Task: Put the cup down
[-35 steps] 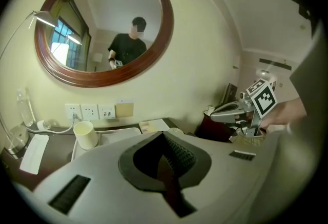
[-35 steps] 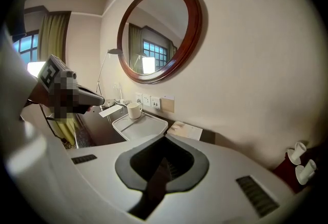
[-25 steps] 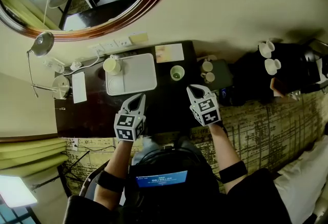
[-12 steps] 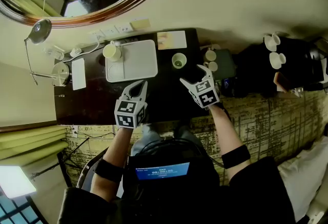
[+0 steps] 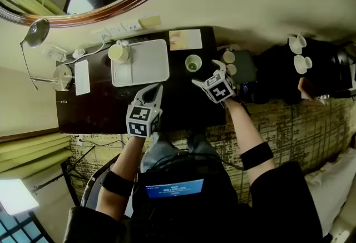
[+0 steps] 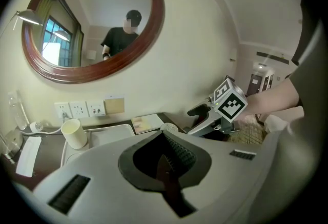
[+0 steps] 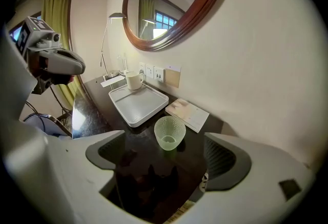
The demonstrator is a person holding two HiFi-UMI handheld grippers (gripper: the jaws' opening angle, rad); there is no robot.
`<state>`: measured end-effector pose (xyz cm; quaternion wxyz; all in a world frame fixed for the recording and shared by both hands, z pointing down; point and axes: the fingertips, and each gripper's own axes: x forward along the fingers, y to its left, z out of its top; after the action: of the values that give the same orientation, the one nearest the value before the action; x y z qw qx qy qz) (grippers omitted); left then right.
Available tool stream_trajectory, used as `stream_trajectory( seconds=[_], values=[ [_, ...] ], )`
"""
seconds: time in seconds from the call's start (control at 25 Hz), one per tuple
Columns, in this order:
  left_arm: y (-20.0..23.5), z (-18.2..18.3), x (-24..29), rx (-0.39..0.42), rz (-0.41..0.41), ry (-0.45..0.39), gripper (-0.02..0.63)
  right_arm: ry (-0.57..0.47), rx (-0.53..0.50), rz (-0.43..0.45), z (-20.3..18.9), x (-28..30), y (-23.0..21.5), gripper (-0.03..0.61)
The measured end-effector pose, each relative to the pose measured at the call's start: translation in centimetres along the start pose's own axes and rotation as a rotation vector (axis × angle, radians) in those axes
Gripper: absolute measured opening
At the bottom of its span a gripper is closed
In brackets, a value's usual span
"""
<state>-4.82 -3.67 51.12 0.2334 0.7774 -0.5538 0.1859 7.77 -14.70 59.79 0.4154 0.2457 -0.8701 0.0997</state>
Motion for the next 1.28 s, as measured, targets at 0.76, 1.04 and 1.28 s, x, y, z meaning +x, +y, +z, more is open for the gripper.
stream_trajectory(
  seconds=[0.76, 1.04, 1.28],
  values=[
    [1.7, -0.9, 0.8, 0.003, 0.011, 0.031, 0.001, 0.166, -0.079, 0.096, -1.5, 10.2, -0.1, 0.463],
    [2.9, -1.2, -0.2, -0.014, 0.025, 0.021, 0.001, 0.162, -0.131, 0.065, -0.5, 9.2, -0.3, 0.36],
    [3.4, -1.7, -0.8, -0.04, 0.032, 0.006, 0.001, 0.084, -0.198, 0.082, 3.2, 7.0, 1.7, 0.36]
  ],
)
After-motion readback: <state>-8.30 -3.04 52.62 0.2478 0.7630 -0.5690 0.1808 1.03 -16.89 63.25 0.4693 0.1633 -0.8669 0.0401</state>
